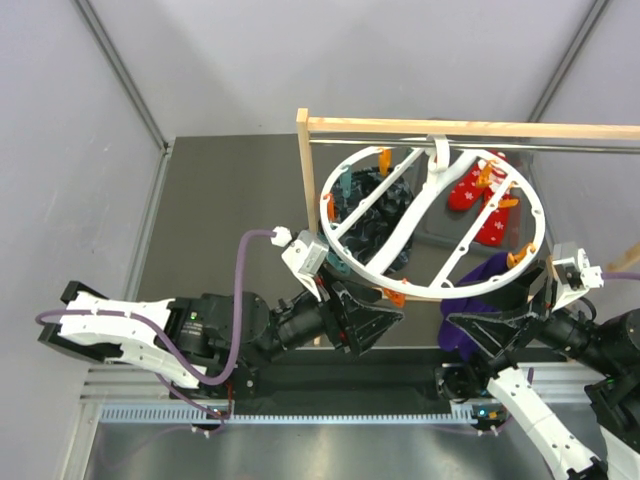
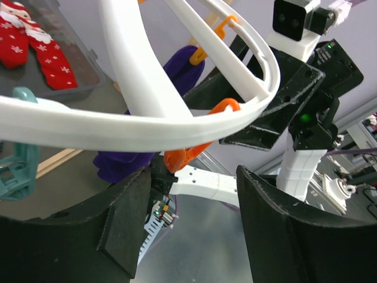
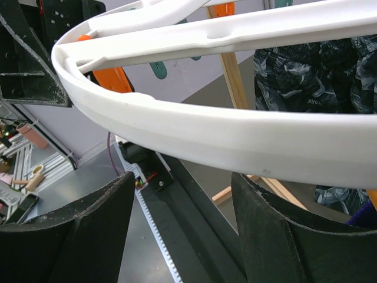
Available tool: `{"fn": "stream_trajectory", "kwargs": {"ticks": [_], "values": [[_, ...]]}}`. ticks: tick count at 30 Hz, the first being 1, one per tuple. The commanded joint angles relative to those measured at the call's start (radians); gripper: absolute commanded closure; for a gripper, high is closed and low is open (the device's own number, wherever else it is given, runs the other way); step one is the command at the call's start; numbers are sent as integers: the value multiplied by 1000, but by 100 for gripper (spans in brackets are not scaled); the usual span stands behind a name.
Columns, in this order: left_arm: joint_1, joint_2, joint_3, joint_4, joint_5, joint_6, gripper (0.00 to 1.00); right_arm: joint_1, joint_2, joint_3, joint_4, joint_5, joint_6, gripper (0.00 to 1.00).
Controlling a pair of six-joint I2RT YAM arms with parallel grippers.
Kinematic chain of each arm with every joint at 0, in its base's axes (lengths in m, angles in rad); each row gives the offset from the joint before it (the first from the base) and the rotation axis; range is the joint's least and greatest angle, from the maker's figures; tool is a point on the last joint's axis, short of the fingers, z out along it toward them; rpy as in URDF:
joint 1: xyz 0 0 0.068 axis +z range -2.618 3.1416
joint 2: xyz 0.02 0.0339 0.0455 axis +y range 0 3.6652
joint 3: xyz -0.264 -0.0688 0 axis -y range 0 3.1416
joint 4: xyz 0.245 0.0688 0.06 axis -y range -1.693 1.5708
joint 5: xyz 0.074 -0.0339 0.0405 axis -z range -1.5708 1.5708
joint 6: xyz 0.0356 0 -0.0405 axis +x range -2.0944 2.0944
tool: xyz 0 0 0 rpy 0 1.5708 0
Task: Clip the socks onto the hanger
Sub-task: Open the clamp at the hanger.
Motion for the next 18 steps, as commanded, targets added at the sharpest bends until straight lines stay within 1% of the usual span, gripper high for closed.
{"fn": "stream_trajectory", "kwargs": {"ticks": [1,3,6,8,9,10,13,16,18], "values": [[-6,25,64,18,-72,36,36,-1,-6,28,11,0,2,34],[-6,43,70,25,-90,44,38,-2,1,34,11,-15,-1,34],[-6,68,88,22,-122,57,41,-10,27,70,-52,-18,-44,35],[-6,75,93,20,-139,61,43,-39,52,131,-169,-10,-120,33],[-6,78,93,22,-142,59,46,-53,78,158,-208,-26,-148,32],[-6,81,93,25,-145,59,48,-89,86,208,-275,-39,-200,30],[-6,97,101,41,-136,65,55,-90,86,225,-253,-75,-167,27],[-6,126,123,61,-106,71,63,-90,100,256,-270,-58,-163,27],[-4,157,143,65,-93,77,64,-90,101,247,-247,-98,-159,27]]}}
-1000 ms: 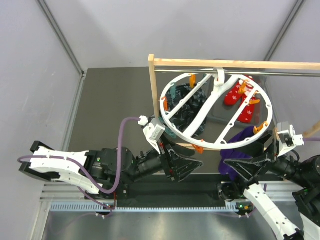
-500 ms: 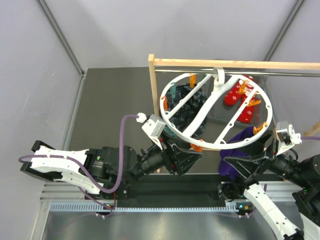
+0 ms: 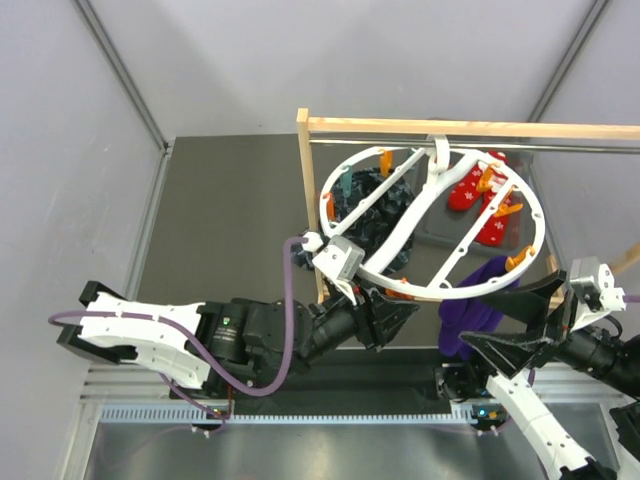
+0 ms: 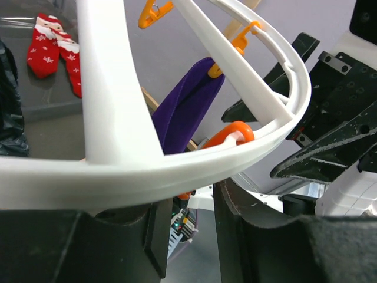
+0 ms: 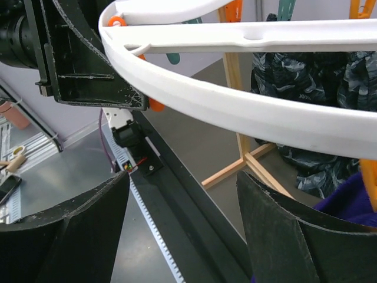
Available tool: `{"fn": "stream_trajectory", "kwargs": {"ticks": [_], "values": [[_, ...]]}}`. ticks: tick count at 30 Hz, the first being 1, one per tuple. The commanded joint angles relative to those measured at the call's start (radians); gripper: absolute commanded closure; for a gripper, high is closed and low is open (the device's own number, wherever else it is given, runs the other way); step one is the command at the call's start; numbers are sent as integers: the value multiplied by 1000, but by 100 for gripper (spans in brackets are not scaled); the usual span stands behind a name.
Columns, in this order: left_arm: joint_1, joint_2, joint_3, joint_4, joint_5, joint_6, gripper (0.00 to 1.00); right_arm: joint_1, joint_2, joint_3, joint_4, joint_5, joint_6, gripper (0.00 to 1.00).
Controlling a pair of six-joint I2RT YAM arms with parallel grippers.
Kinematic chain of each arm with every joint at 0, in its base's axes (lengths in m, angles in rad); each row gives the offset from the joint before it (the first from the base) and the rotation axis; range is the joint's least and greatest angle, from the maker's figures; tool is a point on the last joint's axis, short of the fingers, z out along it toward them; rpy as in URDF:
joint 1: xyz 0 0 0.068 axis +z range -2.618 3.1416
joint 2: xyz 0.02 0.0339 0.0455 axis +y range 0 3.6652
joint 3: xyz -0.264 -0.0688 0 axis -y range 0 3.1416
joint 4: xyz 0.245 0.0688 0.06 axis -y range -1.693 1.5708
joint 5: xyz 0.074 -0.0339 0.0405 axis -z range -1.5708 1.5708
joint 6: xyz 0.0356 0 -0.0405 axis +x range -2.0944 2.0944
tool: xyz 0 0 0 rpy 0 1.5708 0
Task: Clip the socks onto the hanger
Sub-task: Open the clamp at the hanger.
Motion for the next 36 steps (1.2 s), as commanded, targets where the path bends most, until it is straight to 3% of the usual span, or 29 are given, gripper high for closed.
{"fn": "stream_trajectory", "kwargs": {"ticks": [1,14,17,18,20,25,31,36], "values": [[-6,30,75,58,25,26,64,-7,31,5,8,-68,7,27],[-6,120,101,155,62,9,65,-14,37,-47,141,-114,82,39],[-6,125,96,168,64,0,57,-13,40,-59,161,-128,87,40],[-6,124,95,170,61,-1,49,-14,40,-61,166,-137,92,41],[-6,114,87,170,55,-7,41,-14,37,-71,190,-151,102,41],[-6,70,35,191,12,-27,32,-11,38,-100,206,-161,110,41],[-6,52,14,213,-42,-35,33,-13,40,-153,302,-184,162,42],[-6,58,-6,279,-51,-11,47,-13,54,-160,358,-203,196,44]]}}
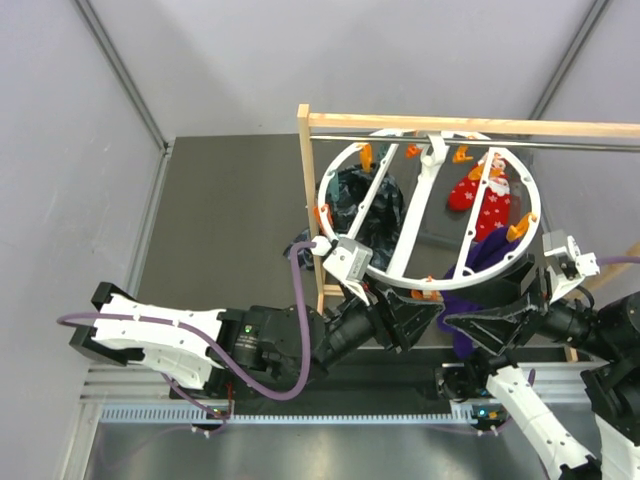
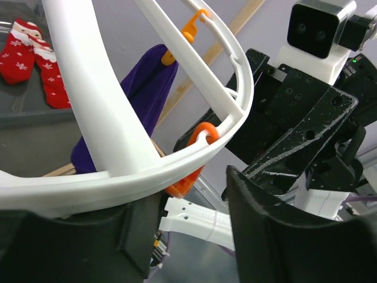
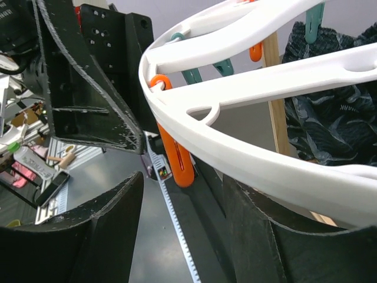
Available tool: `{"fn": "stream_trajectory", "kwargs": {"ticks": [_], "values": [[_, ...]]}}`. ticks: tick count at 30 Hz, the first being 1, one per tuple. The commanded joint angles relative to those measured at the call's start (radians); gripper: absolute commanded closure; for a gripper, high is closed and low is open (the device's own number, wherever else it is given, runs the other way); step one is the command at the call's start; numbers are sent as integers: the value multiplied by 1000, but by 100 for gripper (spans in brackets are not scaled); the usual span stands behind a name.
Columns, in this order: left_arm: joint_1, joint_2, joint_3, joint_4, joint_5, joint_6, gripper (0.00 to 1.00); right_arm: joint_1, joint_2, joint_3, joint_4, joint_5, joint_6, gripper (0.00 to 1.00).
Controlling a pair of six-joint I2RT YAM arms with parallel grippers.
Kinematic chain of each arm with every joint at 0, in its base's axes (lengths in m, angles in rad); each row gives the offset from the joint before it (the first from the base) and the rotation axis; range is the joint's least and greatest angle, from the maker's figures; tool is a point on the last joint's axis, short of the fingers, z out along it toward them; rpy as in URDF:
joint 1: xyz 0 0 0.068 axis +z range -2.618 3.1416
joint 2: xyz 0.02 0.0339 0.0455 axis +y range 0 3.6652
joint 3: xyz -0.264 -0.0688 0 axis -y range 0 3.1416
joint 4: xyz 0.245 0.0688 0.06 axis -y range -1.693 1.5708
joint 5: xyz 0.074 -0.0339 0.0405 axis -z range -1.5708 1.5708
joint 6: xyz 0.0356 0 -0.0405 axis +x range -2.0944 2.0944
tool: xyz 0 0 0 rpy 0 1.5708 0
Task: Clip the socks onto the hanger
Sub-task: Open the clamp at the hanger.
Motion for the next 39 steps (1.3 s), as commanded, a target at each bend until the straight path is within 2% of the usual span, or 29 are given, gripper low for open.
{"fn": "stream_trajectory", "kwargs": {"ticks": [1,6,11,17,22,25,26,33,39], "values": [[-2,-11,-8,121,-24,30,50,-7,31,0,101,-25,31,44],[-2,31,21,146,-2,56,62,-7,27,0,95,-22,25,45],[-2,49,44,147,4,66,62,-8,11,-5,84,-16,23,49],[-2,54,47,161,-7,66,62,-7,4,-14,87,-22,25,64],[-2,66,62,164,-10,61,61,-7,-12,-38,98,-19,27,84],[-2,77,84,143,-19,41,57,-8,-16,-52,113,-10,27,96],[-2,83,94,126,-25,30,50,-8,-18,-57,116,2,28,100],[-2,107,147,-20,-106,-138,34,-16,-30,-29,81,68,-41,100],[-2,160,205,-55,-226,-140,35,-20,-38,-8,52,98,-85,100]]}}
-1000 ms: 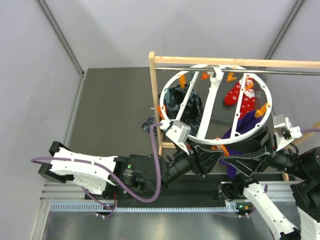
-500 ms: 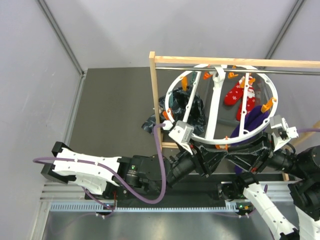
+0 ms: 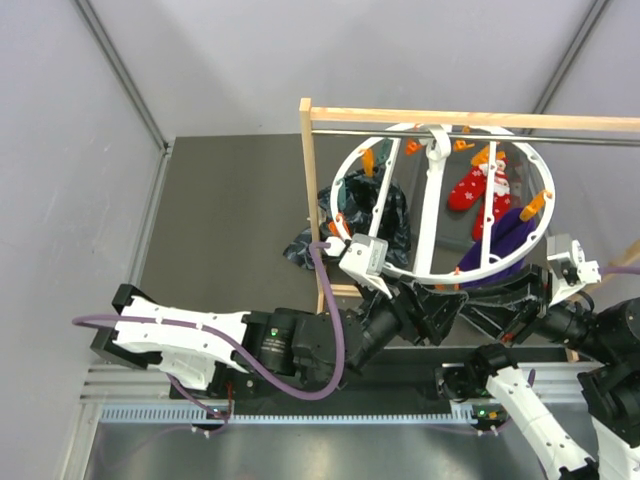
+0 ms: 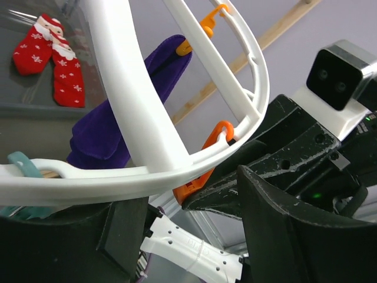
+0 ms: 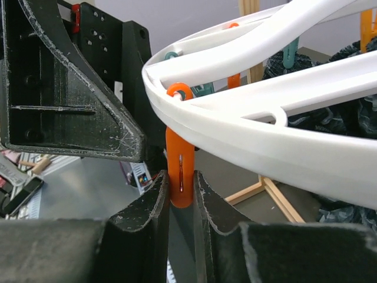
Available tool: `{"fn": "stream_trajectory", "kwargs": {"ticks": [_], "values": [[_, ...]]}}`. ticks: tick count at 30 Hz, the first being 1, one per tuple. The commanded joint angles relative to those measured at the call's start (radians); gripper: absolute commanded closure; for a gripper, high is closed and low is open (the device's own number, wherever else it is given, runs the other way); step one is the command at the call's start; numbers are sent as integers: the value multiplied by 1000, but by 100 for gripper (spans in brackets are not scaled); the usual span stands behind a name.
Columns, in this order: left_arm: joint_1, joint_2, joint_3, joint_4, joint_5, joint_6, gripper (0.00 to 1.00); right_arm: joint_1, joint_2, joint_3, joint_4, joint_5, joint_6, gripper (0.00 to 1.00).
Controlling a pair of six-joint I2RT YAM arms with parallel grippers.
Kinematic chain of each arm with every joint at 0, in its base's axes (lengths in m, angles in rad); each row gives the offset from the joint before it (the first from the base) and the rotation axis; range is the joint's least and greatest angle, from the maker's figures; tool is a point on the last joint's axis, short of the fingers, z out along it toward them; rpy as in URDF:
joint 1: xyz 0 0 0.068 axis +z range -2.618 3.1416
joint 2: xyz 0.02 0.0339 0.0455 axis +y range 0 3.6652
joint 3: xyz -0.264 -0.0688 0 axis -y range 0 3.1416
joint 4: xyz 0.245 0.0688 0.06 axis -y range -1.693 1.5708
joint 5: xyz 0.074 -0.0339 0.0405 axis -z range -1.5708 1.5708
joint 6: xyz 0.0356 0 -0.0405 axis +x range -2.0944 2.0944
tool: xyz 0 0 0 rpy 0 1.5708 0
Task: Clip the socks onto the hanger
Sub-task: Open the clamp at the hanger.
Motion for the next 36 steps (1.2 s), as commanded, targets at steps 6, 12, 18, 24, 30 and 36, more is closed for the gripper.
{"fn": "stream_trajectory", "kwargs": {"ticks": [6,12,18,24,30,36], "values": [[0,107,136,-10,-120,26,41,-20,-12,39,-29,82,-64,100],[-19,186,229,4,-239,138,43,-19,-8,44,-44,96,-91,100],[-42,250,291,56,-325,290,43,-20,-12,44,-50,104,-98,100],[-73,270,271,218,-417,471,51,-19,-15,45,-58,116,-99,100],[-73,269,230,339,-387,555,91,-19,-6,64,-59,104,-96,100],[-73,232,202,260,-322,458,100,-19,-12,96,-128,172,-114,40]]}}
